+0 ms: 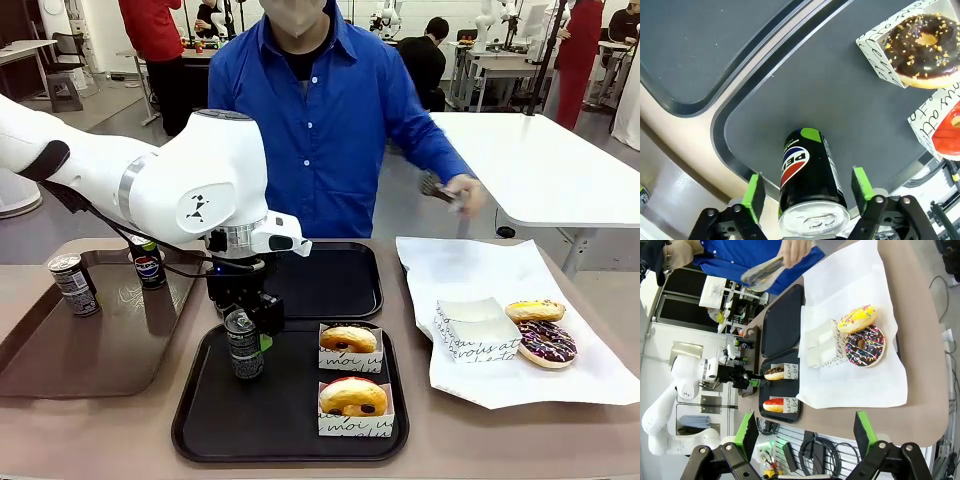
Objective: Set up donuts and drinks on trays.
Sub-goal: Pick up one Pepsi coke and place it on the Flat Tray, then pick up one Pepsi coke from the Handle tray and place it on the Flat Tray without a Pepsi coke.
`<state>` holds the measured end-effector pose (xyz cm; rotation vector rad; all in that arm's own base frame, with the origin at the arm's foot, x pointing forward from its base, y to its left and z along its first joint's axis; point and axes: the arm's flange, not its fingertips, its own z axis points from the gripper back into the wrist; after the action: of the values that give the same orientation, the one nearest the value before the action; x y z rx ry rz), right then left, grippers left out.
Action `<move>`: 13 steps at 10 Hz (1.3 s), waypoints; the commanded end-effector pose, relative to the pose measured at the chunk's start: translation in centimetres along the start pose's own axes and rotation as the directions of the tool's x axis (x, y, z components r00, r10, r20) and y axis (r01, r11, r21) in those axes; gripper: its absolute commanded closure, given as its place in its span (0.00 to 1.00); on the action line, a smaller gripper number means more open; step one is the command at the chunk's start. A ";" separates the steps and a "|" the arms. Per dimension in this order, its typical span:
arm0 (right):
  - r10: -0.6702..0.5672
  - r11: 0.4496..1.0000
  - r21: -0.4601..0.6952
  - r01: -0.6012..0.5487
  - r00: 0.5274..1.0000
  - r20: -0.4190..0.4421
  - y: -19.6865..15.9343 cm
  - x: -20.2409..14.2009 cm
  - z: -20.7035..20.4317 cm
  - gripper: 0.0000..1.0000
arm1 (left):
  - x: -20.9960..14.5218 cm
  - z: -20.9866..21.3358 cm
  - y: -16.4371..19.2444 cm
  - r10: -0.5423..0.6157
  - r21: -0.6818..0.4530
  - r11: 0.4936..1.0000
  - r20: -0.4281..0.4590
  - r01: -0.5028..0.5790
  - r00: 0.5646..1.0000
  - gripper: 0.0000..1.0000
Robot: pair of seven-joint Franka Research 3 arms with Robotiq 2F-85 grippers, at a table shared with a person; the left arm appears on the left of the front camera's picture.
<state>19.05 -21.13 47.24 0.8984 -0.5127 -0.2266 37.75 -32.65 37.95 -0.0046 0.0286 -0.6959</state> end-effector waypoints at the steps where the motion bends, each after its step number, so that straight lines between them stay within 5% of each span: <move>1: 0.011 1.000 0.026 -0.011 1.000 0.013 -0.1 0.1 -0.2 0.00 | -0.3 0.7 0.0 0.022 0.002 1.000 0.010 -0.023 1.000 0.00; 5: 0.011 1.000 0.026 -0.011 1.000 0.013 -0.1 0.1 -0.2 0.00 | -2.0 2.4 -0.2 0.040 0.000 0.999 0.044 -0.040 0.998 0.00; 9: 0.011 1.000 0.026 -0.011 1.000 0.013 -0.1 0.1 -0.2 0.00 | -7.6 7.5 -0.2 0.101 0.065 0.991 0.170 -0.113 0.980 0.00; 12: 0.011 1.000 0.026 -0.011 1.000 0.013 -0.1 0.1 -0.2 0.00 | -8.4 6.8 3.0 0.228 0.025 0.972 0.125 -0.233 0.966 0.00; 13: 0.011 1.000 0.026 -0.011 1.000 0.013 -0.1 0.1 -0.2 0.00 | -7.9 7.9 0.9 0.117 0.063 0.990 0.167 -0.129 0.979 0.00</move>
<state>19.07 -21.13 47.20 0.8985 -0.5111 -0.2268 32.94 -25.37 45.44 0.0114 -0.1310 -0.5279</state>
